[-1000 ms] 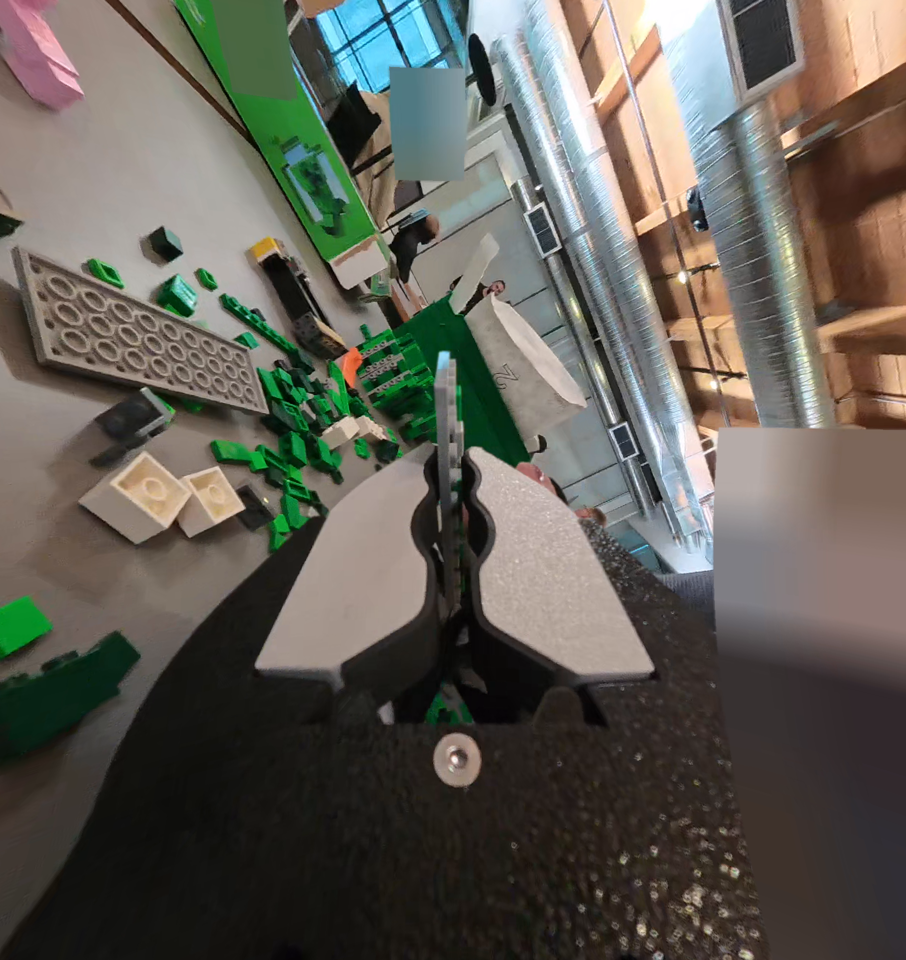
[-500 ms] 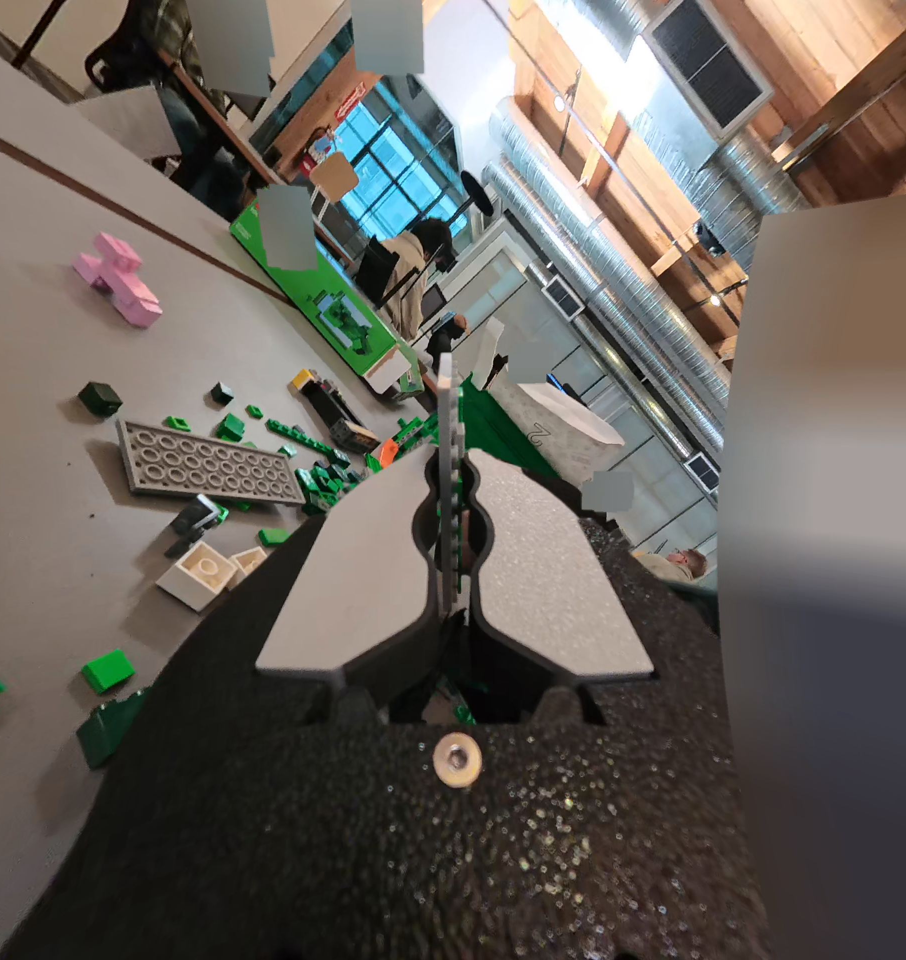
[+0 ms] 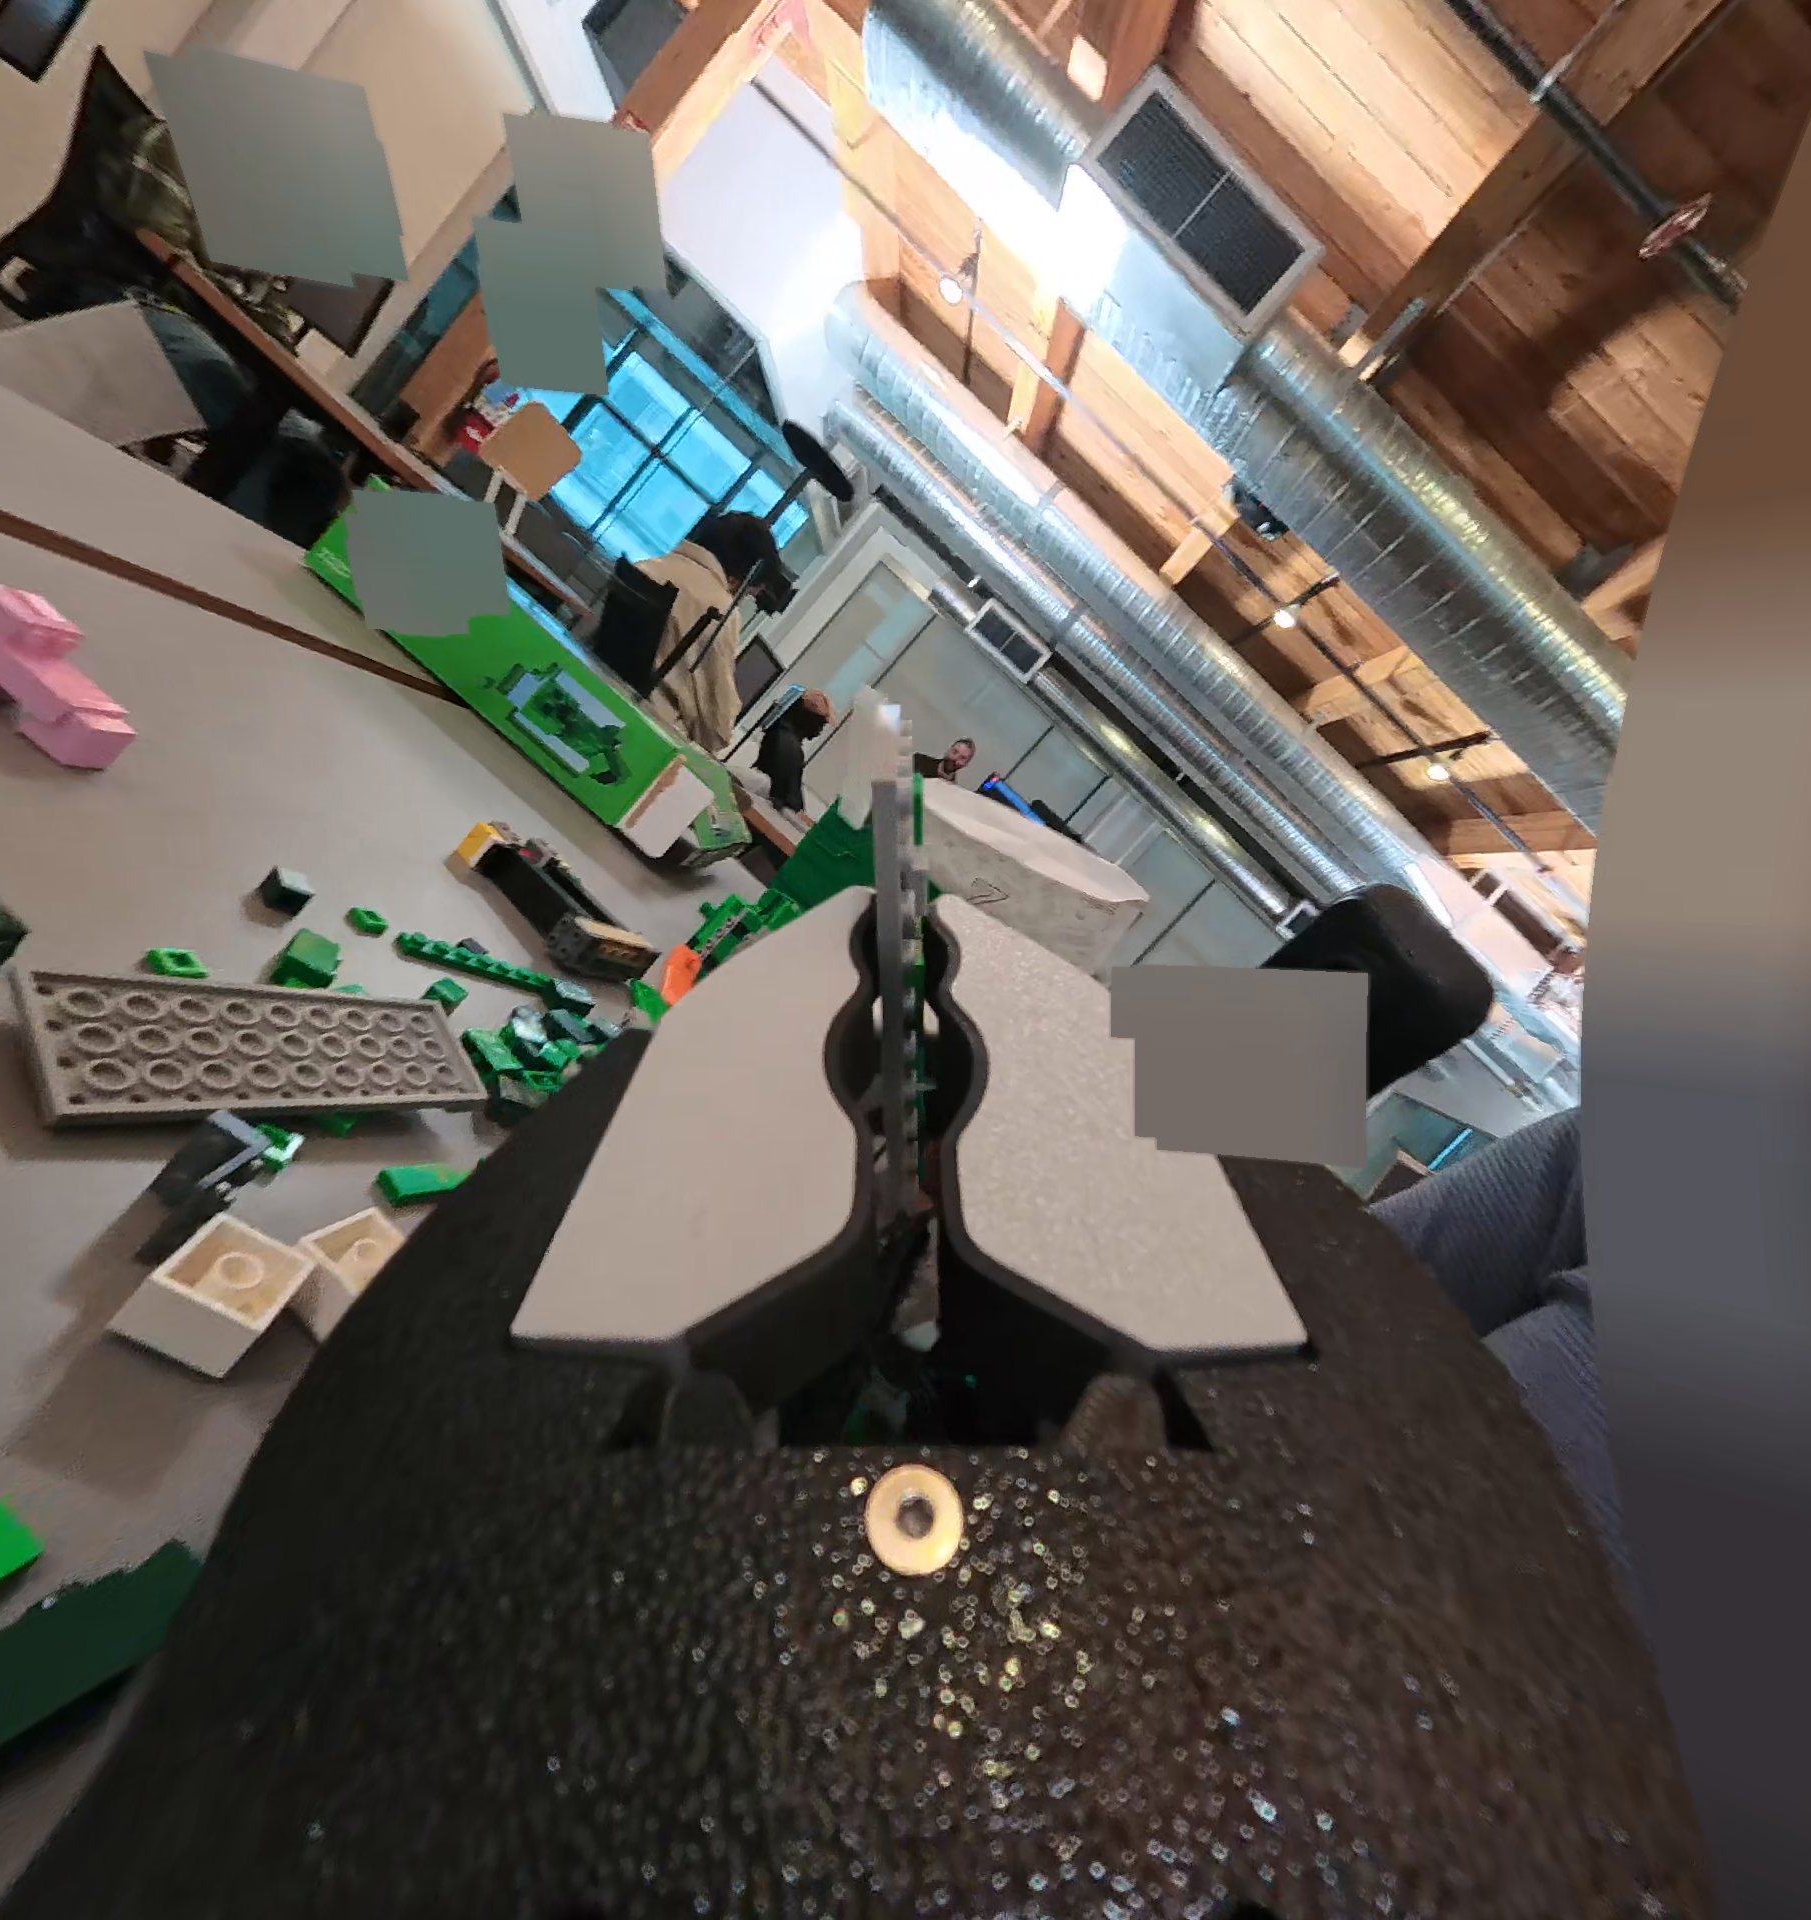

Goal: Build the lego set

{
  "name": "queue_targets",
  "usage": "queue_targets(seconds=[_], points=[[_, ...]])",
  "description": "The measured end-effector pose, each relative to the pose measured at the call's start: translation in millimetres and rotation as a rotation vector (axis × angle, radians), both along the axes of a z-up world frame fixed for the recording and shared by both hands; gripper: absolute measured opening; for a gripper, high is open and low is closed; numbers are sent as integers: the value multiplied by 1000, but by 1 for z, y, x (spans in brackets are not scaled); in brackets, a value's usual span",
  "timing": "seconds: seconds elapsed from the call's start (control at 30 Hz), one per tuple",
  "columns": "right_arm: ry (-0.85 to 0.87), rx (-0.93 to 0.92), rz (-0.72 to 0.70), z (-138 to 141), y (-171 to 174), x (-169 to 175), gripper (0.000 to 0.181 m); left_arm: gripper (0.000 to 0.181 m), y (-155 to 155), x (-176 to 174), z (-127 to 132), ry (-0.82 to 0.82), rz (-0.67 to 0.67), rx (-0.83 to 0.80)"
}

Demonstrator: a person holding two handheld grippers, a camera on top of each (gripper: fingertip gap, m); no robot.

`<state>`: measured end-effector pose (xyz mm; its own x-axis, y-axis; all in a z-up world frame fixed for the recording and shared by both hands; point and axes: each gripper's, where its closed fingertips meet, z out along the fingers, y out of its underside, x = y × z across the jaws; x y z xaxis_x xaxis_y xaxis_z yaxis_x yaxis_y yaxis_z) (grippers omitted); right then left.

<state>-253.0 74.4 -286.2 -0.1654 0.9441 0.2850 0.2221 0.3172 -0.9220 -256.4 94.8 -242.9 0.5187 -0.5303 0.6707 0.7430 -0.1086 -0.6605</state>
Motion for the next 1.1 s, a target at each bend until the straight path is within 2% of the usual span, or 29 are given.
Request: queue_targets(seconds=[0.23, 0.27, 0.3, 0.37, 0.43, 0.5, 0.6, 0.67, 0.7, 0.77, 0.8, 1.1], points=[[21, 68, -18, 7, 12, 8, 30, 6, -4, 0, 7, -53, -38, 31], [56, 70, -31, 13, 16, 10, 5, 7, -5, -3, 7, -70, -34, 27], [110, 67, -52, 23, 21, 13, 0, 6, -5, -7, 5, -75, -17, 11], [154, 41, -82, 34, 32, 17, 0, 6, -8, -12, 5, -98, -36, 17], [193, -46, -38, 43, 31, 21, 0, 6, -9, -19, 4, -106, 6, 30], [190, -191, 38, 45, 23, 22, 14, 6, -10, -20, 8, -132, -3, 52], [87, -422, 113, 35, 13, 17, 43, 6, -11, -12, 11, -152, -49, 80], [75, -535, 147, 33, 9, 15, 52, 6, -10, -2, 11, -127, -82, 79], [96, -566, 158, 34, 9, 15, 48, 6, -9, 3, 10, -107, -98, 73], [158, -588, 165, 42, 14, 19, 16, 5, -8, 11, 9, -75, -124, 61], [169, -593, 170, 44, 16, 20, 12, 6, -8, 13, 8, -68, -134, 49], [204, -592, 214, 57, 20, 28, 9, 6, -15, 40, -4, -18, -364, -46]])
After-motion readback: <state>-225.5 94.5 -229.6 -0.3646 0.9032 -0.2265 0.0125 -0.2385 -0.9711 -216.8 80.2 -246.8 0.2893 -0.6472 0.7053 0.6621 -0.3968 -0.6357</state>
